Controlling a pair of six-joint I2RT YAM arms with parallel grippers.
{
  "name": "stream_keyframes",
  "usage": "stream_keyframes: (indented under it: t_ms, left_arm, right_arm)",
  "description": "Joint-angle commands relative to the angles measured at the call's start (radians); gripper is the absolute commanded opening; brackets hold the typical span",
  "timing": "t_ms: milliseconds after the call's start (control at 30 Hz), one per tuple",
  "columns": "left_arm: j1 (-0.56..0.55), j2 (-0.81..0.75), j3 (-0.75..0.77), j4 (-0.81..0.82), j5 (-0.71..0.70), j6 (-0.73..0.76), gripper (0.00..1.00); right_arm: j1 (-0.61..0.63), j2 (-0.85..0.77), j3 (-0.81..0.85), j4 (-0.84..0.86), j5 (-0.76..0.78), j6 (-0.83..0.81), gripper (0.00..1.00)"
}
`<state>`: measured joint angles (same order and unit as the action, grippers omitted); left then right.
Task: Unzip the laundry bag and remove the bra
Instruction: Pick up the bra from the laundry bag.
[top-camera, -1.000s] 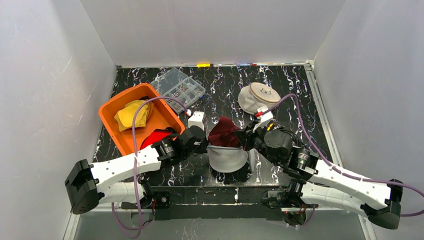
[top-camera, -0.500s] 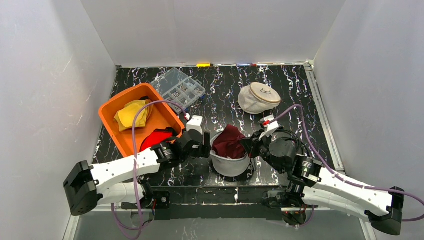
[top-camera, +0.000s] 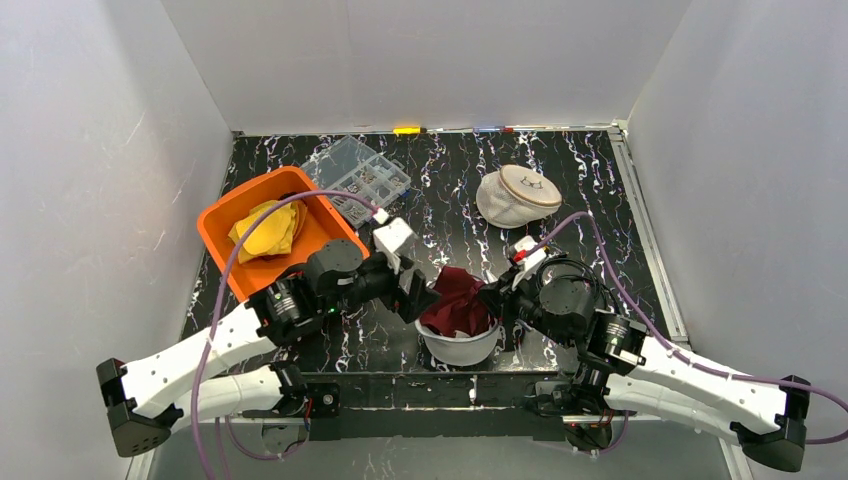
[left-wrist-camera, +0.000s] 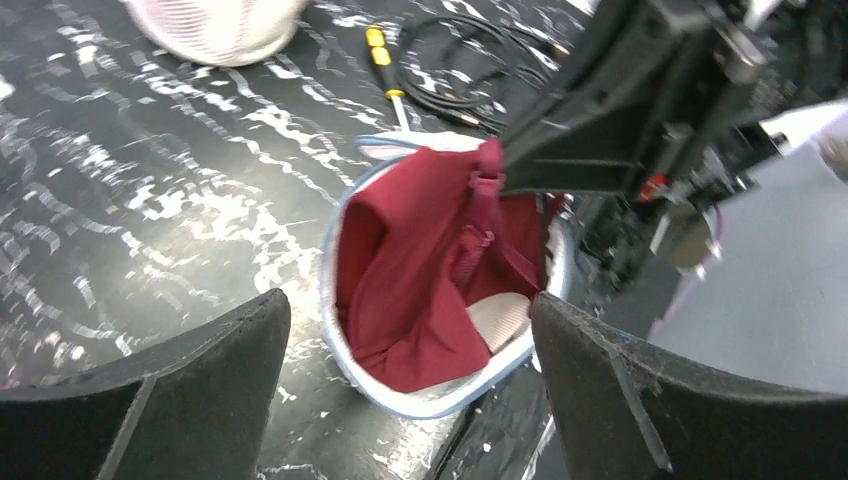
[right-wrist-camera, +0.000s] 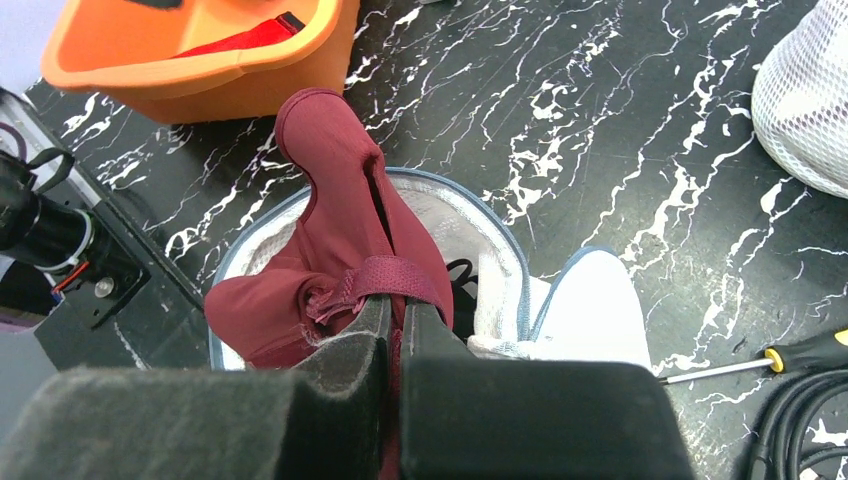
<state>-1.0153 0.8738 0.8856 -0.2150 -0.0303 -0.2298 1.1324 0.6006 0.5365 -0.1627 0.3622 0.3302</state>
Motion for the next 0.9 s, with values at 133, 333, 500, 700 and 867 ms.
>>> stream_keyframes:
  t_ms: [133,333,500,700,867]
  left_arm:
    - [0.006,0.182,0.069,-0.057,0.336,0.225,0.93]
    - [0.011,0.247,0.076,0.014,0.326,0.267,0.94]
    - [0.019,0.305,0.077,0.034,0.429,0.270,0.91]
    - [0.018,0.390,0.088,0.036,0.489,0.243,0.65]
    - [0.020,0.419,0.088,0.056,0.496,0.236,0.29]
  right_arm:
    - [0.001,-0.040,0.036,0.063,-0.088,-0.047,0.01]
    - [0.000,-0.054,0.033,0.070,-0.148,-0.059,0.01]
    - [0.000,-0.062,0.033,0.070,-0.160,-0.062,0.01]
    - [0.000,-0.059,0.017,0.100,-0.156,-0.051,0.01]
    - [0.001,-0.046,0.016,0.109,-0.164,-0.042,0.01]
